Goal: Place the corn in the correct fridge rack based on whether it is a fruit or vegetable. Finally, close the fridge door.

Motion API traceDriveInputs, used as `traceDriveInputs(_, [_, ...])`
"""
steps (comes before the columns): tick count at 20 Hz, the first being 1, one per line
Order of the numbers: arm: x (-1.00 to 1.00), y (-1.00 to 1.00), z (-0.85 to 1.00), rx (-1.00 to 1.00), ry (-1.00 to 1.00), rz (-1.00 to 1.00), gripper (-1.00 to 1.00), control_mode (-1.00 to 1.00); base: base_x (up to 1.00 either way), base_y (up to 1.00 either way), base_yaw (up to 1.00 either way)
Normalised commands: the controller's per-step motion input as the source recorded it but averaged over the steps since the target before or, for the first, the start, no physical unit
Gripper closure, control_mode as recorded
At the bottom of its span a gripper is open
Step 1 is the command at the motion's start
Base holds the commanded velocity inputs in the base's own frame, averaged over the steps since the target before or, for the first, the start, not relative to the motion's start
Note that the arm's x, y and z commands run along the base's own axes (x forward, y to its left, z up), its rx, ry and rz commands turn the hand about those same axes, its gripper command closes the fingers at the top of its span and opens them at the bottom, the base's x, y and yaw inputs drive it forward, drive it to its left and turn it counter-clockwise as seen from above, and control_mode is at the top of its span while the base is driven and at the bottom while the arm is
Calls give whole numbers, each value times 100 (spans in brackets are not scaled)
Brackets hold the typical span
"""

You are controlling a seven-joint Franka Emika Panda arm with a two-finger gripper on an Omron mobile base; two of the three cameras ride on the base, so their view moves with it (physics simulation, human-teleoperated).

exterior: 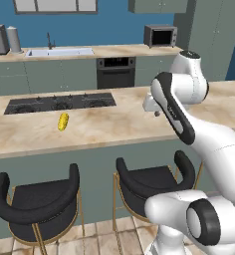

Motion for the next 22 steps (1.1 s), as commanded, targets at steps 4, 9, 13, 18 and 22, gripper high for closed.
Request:
traceDriveInputs(4, [0, 28, -8, -3, -4, 0, -100, -100, 0, 0, 0])
traceDriveInputs(9, [0, 68, -8, -1, -14, 0, -100, -100, 0, 0, 0])
traceDriveInputs(13, [0, 73, -6, 0, -2, 0, -100, -100, 0, 0, 0])
traceDriveInputs(18, [0, 80, -14, 0, 0, 0, -100, -100, 0, 0, 0])
traceDriveInputs(22, [16, 79, -11, 0, 0, 0, -100, -100, 0, 0, 0])
